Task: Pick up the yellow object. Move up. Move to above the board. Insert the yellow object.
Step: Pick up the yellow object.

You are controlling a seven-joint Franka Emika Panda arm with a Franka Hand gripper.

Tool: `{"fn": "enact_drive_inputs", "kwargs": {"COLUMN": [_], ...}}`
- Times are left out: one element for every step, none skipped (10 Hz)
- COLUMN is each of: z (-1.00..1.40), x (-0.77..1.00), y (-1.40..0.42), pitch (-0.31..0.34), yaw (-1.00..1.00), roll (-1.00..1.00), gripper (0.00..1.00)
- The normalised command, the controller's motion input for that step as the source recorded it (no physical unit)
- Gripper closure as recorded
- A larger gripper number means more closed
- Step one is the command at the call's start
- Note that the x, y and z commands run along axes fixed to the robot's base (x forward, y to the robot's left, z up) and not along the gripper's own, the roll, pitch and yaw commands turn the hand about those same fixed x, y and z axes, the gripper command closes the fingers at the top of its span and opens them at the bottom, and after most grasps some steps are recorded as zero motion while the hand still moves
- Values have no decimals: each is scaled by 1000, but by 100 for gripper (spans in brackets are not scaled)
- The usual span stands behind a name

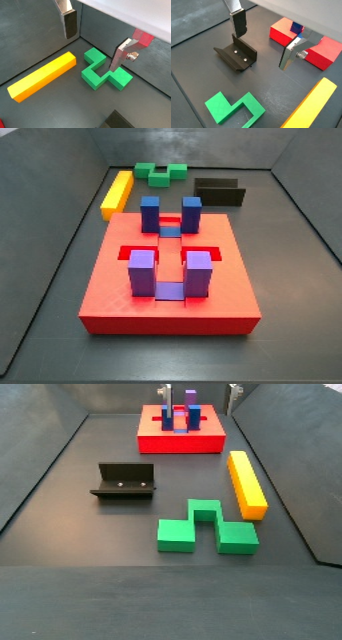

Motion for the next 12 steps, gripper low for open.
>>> {"fn": "enact_drive_inputs", "kwargs": {"z": [-160,-431,-389,-289,-340,-394,-437,-403,-326,-289,-274,-251], "x": [137,111,123,97,-14,-349,-500,-749,-823,-800,-811,-751], "y": [0,-117,-340,-523,-589,-460,-409,-306,-114,-37,0,0], "pitch": [-39,-259,-261,-189,-213,-341,-373,-366,-343,-314,-297,-299], "yaw": [-71,-100,-6,3,46,29,0,0,-134,-203,-229,-263], "roll": [-21,-71,-53,0,99,0,0,0,13,16,16,20], "gripper": [0,0,0,0,0,0,0,0,0,0,0,0]}}
